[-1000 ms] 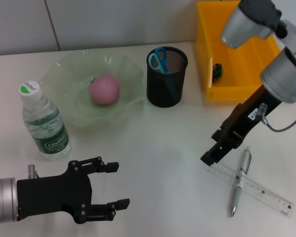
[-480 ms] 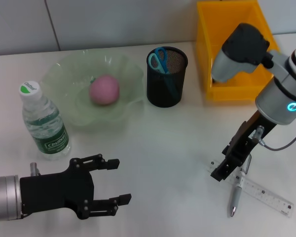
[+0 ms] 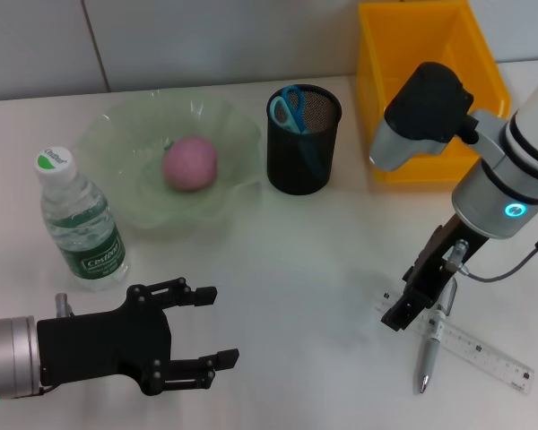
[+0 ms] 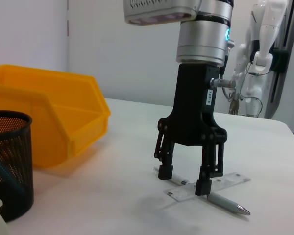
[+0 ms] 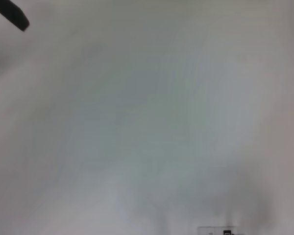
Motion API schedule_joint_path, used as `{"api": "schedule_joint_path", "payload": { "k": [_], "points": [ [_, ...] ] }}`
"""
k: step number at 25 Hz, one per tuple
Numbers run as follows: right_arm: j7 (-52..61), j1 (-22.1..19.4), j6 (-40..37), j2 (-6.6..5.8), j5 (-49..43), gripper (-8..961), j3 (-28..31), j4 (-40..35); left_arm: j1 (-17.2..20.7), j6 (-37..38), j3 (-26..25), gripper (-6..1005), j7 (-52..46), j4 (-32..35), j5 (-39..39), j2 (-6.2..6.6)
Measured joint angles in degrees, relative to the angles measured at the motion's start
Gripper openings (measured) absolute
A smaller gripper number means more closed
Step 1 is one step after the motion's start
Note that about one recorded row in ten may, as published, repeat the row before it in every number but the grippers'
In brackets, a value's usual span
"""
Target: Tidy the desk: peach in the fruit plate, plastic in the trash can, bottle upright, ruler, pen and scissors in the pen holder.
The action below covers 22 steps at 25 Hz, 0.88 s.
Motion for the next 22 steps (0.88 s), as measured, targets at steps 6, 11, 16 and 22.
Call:
{"api": "schedule_joint_path", "payload": {
  "k": [6, 11, 16, 22],
  "points": [
    [1.21, 0.12, 1.16, 0.0, -0.34, 722, -2.27, 0.04, -0.01, 0.0, -0.17, 810, 0.02, -0.38, -0.05, 0.0],
    [1.52, 0.14, 1.87, 0.07, -0.46, 713, -3.65, -0.02, 0.0, 0.23, -0.29, 810, 0.28, -0.61, -0.05, 0.0],
    [2.27, 0.06, 2.56, 0.15, -0.53, 703, -5.49, 0.02, 0.0, 0.55, -0.41, 811, 0.14, -0.61, -0.05, 0.0],
    [2.52, -0.01, 3.24, 0.17, -0.54, 692, -7.21, 0.0, 0.0, 0.61, -0.42, 811, 0.11, -0.6, -0.05, -0.04]
  ]
}}
